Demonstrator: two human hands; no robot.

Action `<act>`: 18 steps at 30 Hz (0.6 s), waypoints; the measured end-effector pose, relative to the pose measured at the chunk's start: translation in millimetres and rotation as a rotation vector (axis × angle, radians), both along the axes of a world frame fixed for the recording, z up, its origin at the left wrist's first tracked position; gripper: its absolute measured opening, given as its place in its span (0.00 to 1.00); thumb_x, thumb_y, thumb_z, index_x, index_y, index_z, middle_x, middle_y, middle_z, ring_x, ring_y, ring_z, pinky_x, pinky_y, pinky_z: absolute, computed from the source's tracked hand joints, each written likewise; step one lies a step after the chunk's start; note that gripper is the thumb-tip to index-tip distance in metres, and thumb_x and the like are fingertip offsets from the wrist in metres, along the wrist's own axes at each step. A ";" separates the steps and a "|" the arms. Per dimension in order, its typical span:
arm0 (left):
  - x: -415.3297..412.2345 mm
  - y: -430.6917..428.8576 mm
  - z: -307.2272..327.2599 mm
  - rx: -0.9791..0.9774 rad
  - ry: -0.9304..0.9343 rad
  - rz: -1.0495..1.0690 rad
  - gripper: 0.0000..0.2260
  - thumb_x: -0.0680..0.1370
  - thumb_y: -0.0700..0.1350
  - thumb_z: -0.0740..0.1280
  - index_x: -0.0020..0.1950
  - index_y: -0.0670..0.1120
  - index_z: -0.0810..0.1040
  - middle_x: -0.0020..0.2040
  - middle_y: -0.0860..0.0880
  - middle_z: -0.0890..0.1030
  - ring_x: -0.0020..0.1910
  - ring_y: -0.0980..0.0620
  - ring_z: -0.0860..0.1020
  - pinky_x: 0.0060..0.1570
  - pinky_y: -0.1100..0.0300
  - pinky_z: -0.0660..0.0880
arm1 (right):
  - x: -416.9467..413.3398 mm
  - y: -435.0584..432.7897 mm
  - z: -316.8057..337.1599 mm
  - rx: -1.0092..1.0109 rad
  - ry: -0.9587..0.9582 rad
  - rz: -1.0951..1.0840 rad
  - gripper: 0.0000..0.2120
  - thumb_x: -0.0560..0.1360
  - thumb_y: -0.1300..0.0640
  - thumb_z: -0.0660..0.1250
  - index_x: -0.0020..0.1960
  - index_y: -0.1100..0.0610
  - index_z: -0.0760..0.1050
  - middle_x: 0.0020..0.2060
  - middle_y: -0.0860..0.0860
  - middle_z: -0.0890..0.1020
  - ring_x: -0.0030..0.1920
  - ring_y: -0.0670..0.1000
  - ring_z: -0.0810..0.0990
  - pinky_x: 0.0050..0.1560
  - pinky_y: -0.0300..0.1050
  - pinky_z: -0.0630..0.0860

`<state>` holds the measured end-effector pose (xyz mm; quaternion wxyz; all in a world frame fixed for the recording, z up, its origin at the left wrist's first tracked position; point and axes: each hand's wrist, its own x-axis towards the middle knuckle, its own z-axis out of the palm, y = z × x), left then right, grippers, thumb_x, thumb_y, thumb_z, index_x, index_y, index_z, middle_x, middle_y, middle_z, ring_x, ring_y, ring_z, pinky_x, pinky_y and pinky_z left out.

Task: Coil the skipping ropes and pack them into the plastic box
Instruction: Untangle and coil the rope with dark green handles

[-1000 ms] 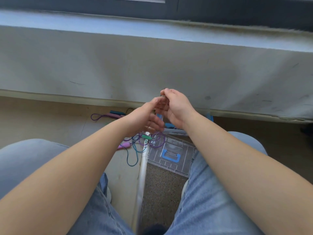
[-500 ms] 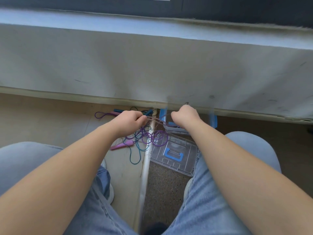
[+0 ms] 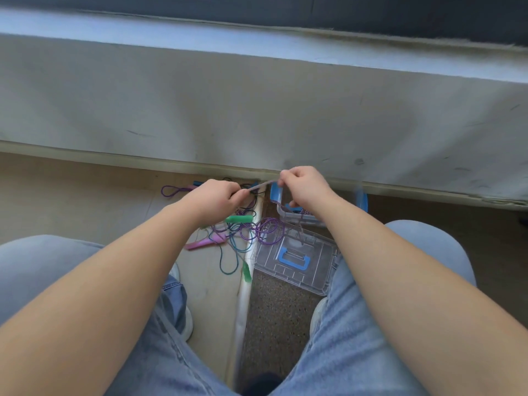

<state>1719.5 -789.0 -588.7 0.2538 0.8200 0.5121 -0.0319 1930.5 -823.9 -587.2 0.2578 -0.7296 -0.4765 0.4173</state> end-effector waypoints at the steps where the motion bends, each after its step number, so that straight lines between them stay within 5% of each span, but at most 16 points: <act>1: -3.9 1.2 -3.1 -0.012 0.045 0.003 0.17 0.84 0.55 0.54 0.48 0.49 0.79 0.40 0.48 0.81 0.38 0.49 0.78 0.39 0.54 0.74 | 5.3 3.5 -2.3 0.041 -0.056 -0.080 0.16 0.83 0.51 0.57 0.42 0.53 0.79 0.37 0.56 0.79 0.39 0.59 0.81 0.44 0.51 0.80; 5: -18.3 3.2 -17.7 -0.068 0.160 0.007 0.18 0.84 0.53 0.53 0.52 0.47 0.79 0.44 0.47 0.81 0.42 0.48 0.78 0.46 0.52 0.76 | 19.8 10.0 -16.7 -0.064 -0.224 -0.154 0.16 0.82 0.54 0.57 0.51 0.59 0.82 0.51 0.59 0.84 0.52 0.61 0.81 0.53 0.52 0.77; 8: -15.5 -0.6 -17.8 -0.066 0.092 -0.013 0.16 0.85 0.52 0.53 0.51 0.48 0.79 0.42 0.49 0.80 0.39 0.52 0.76 0.39 0.56 0.73 | 12.6 -0.7 -16.6 -0.178 -0.259 0.068 0.15 0.76 0.60 0.61 0.59 0.55 0.82 0.57 0.53 0.83 0.54 0.56 0.80 0.51 0.45 0.75; 12: 1.9 -7.9 -10.6 -0.034 -0.013 -0.097 0.14 0.84 0.52 0.55 0.48 0.51 0.78 0.37 0.53 0.77 0.36 0.54 0.75 0.32 0.59 0.65 | -10.0 -13.7 -3.3 -0.020 -0.156 0.391 0.29 0.75 0.58 0.67 0.75 0.46 0.68 0.70 0.49 0.73 0.63 0.51 0.77 0.57 0.41 0.72; 15: 9.3 -9.9 -9.3 0.005 -0.066 -0.128 0.13 0.83 0.53 0.56 0.47 0.51 0.78 0.37 0.52 0.78 0.39 0.48 0.75 0.37 0.55 0.66 | -21.3 -17.1 -6.2 0.033 -0.004 0.521 0.20 0.76 0.58 0.66 0.67 0.47 0.76 0.57 0.49 0.83 0.55 0.50 0.82 0.56 0.45 0.77; 18: 7.0 -7.3 -7.5 0.013 -0.060 -0.126 0.14 0.83 0.55 0.56 0.41 0.53 0.75 0.34 0.54 0.76 0.38 0.51 0.75 0.35 0.55 0.66 | -17.2 -13.3 -11.6 0.057 -0.115 0.477 0.08 0.80 0.51 0.64 0.47 0.48 0.82 0.35 0.51 0.84 0.35 0.48 0.81 0.42 0.46 0.77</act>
